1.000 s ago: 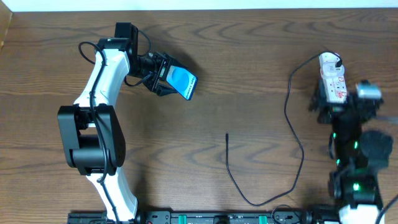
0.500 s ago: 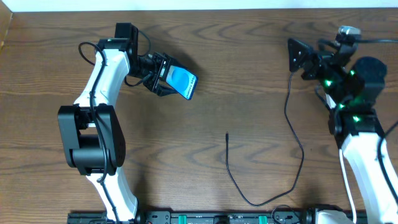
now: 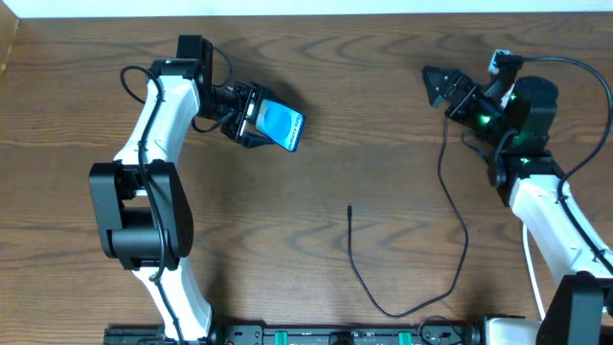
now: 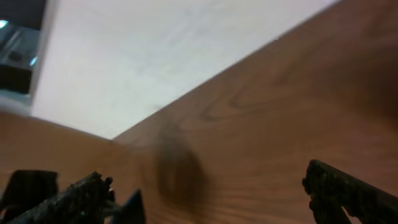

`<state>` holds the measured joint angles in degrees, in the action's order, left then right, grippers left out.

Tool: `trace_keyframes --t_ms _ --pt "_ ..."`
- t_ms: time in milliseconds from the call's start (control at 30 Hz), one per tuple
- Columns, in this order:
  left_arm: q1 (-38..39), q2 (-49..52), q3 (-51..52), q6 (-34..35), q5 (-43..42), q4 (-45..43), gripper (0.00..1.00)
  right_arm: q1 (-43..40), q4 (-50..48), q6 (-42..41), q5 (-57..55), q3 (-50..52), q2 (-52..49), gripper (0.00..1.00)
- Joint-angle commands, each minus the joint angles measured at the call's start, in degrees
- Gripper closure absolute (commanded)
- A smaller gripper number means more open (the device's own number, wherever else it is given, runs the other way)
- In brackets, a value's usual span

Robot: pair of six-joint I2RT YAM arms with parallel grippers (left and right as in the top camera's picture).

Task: Plug charger to phone and switch on socket
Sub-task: 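Swing the right gripper toward the phone held by the left gripper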

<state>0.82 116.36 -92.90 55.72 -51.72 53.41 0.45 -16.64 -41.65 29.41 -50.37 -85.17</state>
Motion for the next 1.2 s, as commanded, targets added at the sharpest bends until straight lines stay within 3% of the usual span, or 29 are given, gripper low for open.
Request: trace_keyframes --t_ms 0,167,300,433,567,733,900,1167 --pt "0.0 -1.7 0.2 1.3 -1.1 0.1 0.93 4.2 -1.6 -1.0 1.4 -1.3 -1.4 0.01" --pt "0.0 -1.7 0.2 2.1 -1.1 0.1 0.93 10.6 -3.1 -1.2 1.4 -1.5 -3.2 0.01" --pt "0.6 -1.7 0.2 2.0 -1.1 0.1 0.93 13.9 -1.0 -3.2 1.4 -1.6 -3.4 0.07" --pt "1.4 -1.7 0.2 2.0 -1.1 0.0 0.93 14.8 2.0 -5.6 3.7 -1.6 -3.4 0.01" --pt "2.5 -1.7 0.2 2.1 0.0 -0.5 0.93 15.3 3.7 -8.0 6.2 -3.1 -3.4 0.01" --pt "2.8 -1.7 0.2 3.5 1.4 -0.8 0.93 15.3 18.4 -2.6 7.6 -13.5 -5.4 0.01" --pt "2.8 -1.7 0.2 3.5 1.4 -0.8 0.93 15.6 39.7 6.3 11.8 -30.4 -13.1 0.01" --pt "2.8 -1.7 0.2 9.8 1.5 -1.0 0.93 17.7 45.0 8.2 15.8 -34.7 -19.5 0.01"
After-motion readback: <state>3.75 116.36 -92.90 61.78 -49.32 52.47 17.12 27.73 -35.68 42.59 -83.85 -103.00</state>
